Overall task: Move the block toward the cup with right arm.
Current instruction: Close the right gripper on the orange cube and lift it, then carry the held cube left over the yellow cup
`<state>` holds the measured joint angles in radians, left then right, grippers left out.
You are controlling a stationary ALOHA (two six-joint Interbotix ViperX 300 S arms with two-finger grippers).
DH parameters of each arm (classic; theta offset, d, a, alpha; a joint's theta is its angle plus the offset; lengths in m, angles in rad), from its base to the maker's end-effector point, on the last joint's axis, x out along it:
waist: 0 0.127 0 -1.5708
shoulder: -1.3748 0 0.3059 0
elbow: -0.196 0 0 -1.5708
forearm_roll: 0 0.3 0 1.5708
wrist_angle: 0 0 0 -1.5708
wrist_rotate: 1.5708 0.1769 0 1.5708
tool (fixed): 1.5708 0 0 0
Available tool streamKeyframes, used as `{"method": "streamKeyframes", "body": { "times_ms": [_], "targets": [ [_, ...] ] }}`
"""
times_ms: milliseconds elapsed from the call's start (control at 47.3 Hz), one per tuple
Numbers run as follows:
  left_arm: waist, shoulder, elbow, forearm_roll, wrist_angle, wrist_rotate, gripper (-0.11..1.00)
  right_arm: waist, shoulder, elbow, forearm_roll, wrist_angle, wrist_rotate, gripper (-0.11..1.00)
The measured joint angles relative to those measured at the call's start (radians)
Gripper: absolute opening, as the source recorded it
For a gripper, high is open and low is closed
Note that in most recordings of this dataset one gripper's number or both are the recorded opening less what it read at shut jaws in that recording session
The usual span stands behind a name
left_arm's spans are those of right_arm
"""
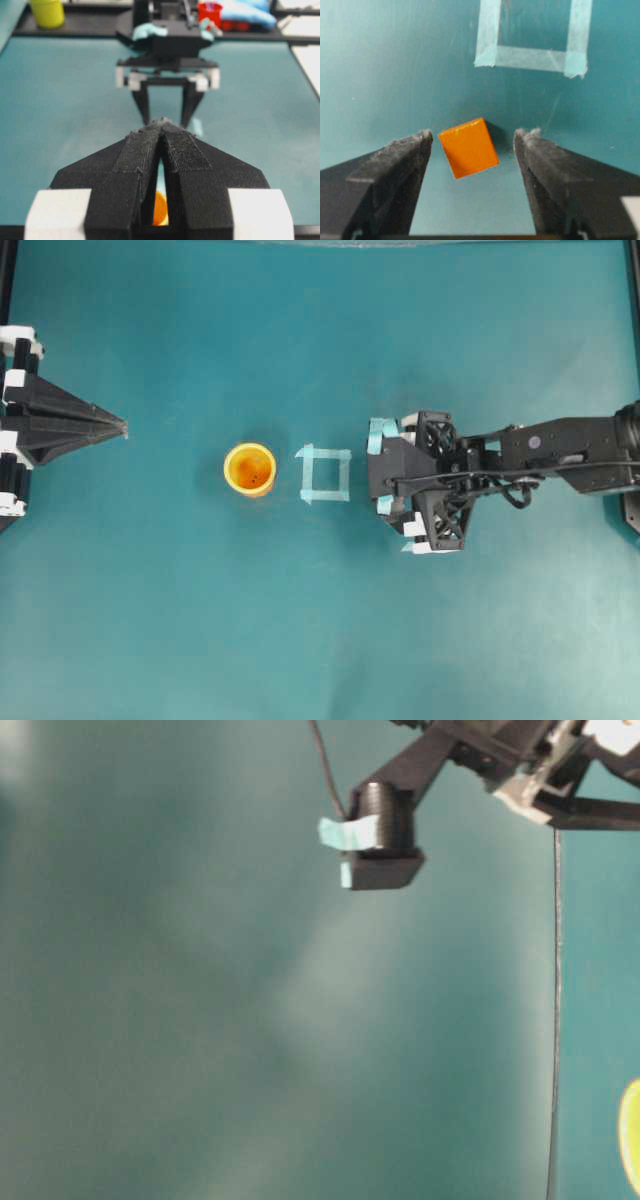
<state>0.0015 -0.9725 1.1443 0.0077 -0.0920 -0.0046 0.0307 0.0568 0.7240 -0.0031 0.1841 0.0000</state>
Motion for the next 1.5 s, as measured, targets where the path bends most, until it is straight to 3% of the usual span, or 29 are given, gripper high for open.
{"method": "streamKeyframes", "body": {
  "times_ms": [253,465,634,1120,1500],
  "targets": [
    [0.0,0.0,0.0,-0.002,0.0,-0.002,0.0,0.002,0.023,0.0,0.0,-0.018,0.0,0.63],
    [0.0,0.0,0.0,-0.002,0.0,0.0,0.0,0.003,0.023,0.003,0.0,0.002,0.0,0.4],
    [0.0,0.0,0.0,-0.002,0.0,-0.002,0.0,0.003,0.023,-0.008,0.0,0.02,0.008,0.4],
    [0.0,0.0,0.0,-0.002,0.014,-0.002,0.0,0.005,-0.097,-0.278,-0.003,0.402,0.005,0.4],
    [0.0,0.0,0.0,0.0,0.015,0.002,0.0,-0.038,-0.054,-0.396,-0.008,0.448,0.008,0.4]
  ]
}}
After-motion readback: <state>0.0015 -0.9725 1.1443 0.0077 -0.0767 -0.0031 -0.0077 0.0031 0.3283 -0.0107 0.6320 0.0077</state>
